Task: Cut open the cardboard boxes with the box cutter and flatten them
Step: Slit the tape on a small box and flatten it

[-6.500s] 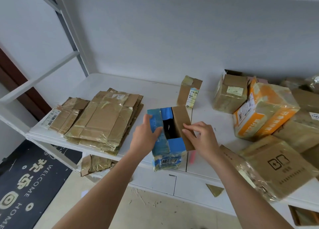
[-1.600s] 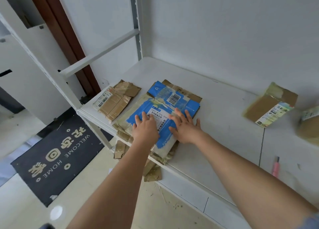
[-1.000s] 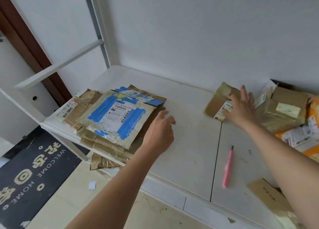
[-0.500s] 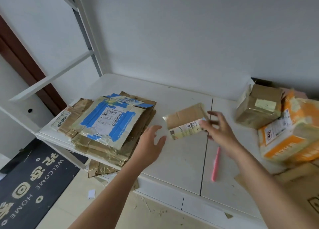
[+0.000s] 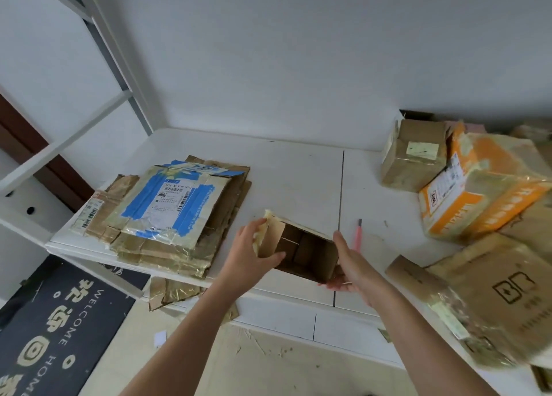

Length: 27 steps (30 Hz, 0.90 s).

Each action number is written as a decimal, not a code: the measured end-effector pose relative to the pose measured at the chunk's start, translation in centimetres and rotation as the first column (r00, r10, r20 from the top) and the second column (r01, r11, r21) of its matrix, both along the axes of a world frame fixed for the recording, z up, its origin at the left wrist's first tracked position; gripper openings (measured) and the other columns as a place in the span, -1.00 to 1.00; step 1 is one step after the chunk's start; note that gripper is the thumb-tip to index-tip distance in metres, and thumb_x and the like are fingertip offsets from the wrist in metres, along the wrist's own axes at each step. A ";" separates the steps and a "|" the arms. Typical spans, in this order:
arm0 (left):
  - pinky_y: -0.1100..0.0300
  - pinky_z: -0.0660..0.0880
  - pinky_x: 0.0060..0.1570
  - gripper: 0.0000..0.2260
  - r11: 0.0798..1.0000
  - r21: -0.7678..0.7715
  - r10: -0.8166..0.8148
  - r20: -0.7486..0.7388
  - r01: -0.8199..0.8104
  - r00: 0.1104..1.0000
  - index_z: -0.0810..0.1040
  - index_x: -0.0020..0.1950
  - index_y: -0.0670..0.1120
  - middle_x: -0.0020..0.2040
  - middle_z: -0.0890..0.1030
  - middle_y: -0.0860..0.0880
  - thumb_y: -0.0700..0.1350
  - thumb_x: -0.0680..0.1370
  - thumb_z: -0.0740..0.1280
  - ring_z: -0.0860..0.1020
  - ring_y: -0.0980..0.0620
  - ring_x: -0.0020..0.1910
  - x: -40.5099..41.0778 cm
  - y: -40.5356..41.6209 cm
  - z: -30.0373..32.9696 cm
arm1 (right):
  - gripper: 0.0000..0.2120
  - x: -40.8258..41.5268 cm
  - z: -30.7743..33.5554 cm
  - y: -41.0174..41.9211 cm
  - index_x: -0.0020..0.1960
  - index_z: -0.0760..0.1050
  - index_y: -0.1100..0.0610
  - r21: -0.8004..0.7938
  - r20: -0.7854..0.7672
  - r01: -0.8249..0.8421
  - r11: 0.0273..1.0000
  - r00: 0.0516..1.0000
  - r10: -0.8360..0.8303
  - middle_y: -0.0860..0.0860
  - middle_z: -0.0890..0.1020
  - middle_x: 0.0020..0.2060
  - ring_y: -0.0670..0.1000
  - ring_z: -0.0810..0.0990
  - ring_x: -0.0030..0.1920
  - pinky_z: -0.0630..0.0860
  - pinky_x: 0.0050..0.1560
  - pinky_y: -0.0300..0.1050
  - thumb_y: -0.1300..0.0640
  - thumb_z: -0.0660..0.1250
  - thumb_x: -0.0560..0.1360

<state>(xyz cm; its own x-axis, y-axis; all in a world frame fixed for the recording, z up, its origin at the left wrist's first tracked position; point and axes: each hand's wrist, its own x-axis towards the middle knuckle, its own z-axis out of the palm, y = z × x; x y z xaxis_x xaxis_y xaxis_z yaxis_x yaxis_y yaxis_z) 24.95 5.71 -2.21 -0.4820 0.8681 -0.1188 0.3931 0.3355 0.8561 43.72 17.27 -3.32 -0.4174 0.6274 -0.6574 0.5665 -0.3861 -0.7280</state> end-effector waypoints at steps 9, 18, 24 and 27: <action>0.28 0.55 -0.03 -0.74 0.984 0.153 0.004 0.477 -0.088 0.879 0.44 0.12 -0.07 0.15 0.62 0.00 -0.03 0.52 0.42 0.62 0.11 0.10 -0.2 -0.2 -0.1 | -0.24 2.6 -2.4 -0.3 0.45 0.18 -0.28 0.376 -0.157 -0.112 0.920 0.971 0.182 -0.10 0.54 0.19 -0.13 0.50 0.27 0.42 0.12 -0.35 0.35 0.38 0.51; 0.22 0.39 0.28 -0.46 0.999 0.040 0.022 0.029 -0.024 0.999 0.52 0.29 0.02 0.24 0.52 0.03 -0.51 0.48 0.22 0.46 0.27 0.22 -0.6 -1.3 -2.1 | -0.51 2.7 -3.4 1.8 0.30 0.51 0.06 0.735 0.085 -0.030 0.678 0.995 -0.048 0.06 0.54 -0.01 0.08 0.52 0.16 0.44 0.17 -0.11 0.45 0.15 0.50; 0.09 0.51 0.10 -0.78 0.992 -0.027 0.126 0.183 -0.123 0.975 0.53 0.19 0.12 0.14 0.56 0.01 -0.11 0.57 0.35 0.54 0.03 0.13 0.0 -0.2 -2.2 | -0.66 2.3 -4.8 3.4 0.40 0.41 0.01 0.611 0.532 -0.380 0.694 0.847 -0.005 0.14 0.37 0.18 0.19 0.39 0.22 0.47 0.12 0.01 0.05 0.23 0.63; 0.28 0.44 -0.24 -0.70 0.988 -0.033 0.151 0.111 -0.148 0.982 0.41 0.20 0.03 -0.02 0.52 0.10 -0.01 0.54 0.42 0.55 0.10 -0.12 1.0 0.6 -2.3 | -0.79 1.8 -5.0 3.7 0.18 0.52 0.13 0.642 0.525 -0.377 0.668 0.851 -0.023 0.07 0.33 0.00 0.16 0.52 0.00 0.53 -0.04 -0.03 0.20 0.19 0.60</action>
